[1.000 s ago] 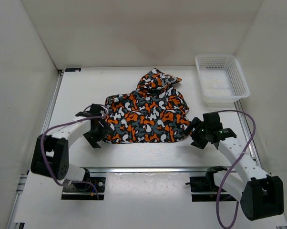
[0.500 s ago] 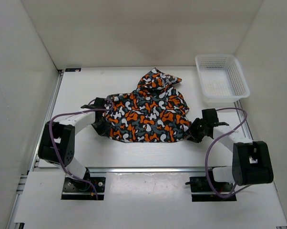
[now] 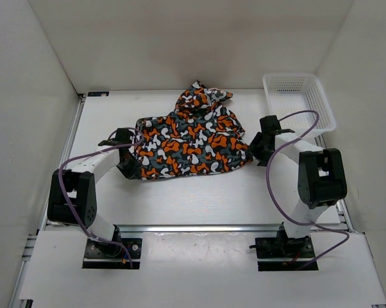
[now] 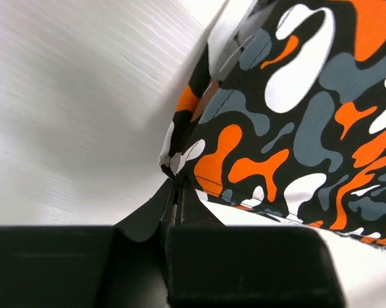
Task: Fold and stack the shorts
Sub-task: Flatten the shorts out
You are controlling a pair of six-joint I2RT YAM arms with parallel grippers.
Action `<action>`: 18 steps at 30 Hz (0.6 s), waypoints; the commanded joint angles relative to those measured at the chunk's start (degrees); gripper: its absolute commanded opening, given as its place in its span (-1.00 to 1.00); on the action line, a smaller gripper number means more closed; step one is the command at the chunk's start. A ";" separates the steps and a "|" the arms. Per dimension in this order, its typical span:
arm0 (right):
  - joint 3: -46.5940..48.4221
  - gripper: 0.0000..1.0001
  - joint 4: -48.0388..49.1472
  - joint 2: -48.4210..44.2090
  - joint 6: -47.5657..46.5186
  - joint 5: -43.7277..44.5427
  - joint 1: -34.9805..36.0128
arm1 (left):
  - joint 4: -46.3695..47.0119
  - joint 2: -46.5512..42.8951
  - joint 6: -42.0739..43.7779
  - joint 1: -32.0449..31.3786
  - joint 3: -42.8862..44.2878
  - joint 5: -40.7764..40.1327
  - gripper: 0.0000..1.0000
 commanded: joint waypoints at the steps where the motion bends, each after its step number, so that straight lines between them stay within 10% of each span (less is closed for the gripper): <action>1: 0.98 0.28 -8.56 -2.13 -1.93 9.07 1.06 | 0.12 -2.05 1.45 0.03 1.34 0.55 -0.79; 13: -7.03 0.29 5.85 -3.21 1.94 -5.69 3.01 | -0.41 -2.05 1.45 -1.02 2.40 0.55 -0.79; 15: -6.50 0.10 8.57 -1.88 2.46 -6.92 3.53 | -0.93 -3.10 1.45 -1.02 2.40 0.55 -0.79; 18: -4.32 -0.79 9.20 -1.18 1.86 -6.31 4.06 | -0.94 -3.81 1.97 -1.02 3.53 0.55 -0.79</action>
